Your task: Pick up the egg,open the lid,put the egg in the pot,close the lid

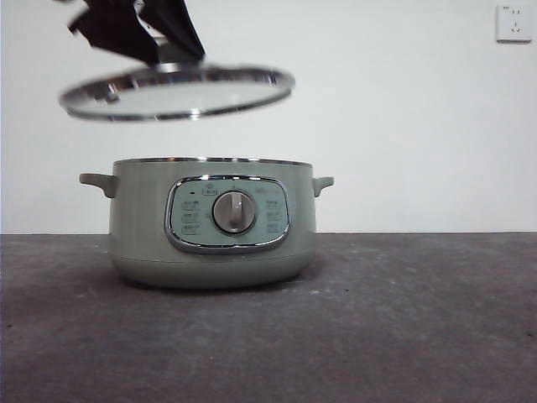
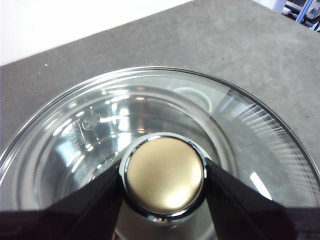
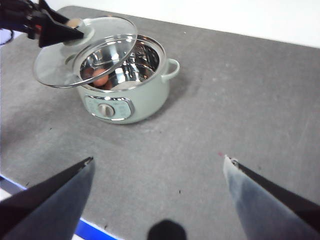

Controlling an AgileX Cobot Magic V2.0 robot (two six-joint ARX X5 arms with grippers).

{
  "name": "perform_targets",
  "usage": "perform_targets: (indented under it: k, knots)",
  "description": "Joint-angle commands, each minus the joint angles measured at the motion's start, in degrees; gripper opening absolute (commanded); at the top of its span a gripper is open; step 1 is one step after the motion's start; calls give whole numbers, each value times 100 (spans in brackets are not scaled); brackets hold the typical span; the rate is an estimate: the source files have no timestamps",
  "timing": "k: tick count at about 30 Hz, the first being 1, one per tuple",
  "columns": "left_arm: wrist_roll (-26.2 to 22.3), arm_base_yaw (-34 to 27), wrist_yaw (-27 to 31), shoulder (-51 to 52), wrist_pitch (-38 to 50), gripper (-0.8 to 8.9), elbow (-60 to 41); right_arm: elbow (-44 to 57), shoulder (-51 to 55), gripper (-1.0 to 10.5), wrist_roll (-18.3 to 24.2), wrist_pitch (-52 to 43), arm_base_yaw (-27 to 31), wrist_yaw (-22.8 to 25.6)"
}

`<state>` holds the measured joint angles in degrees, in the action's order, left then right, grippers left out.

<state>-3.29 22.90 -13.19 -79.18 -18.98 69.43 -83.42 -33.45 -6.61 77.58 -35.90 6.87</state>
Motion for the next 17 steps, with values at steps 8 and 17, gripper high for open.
perform_targets:
  k: [8, 17]
  knots:
    - [70, 44, -26, -647, 973, -8, 72, 647, 680, 437, -595, 146, -4, 170]
    - [68, 39, 70, -940, 1491, -8, 79, 907, 678, 437, -651, 146, -4, 201]
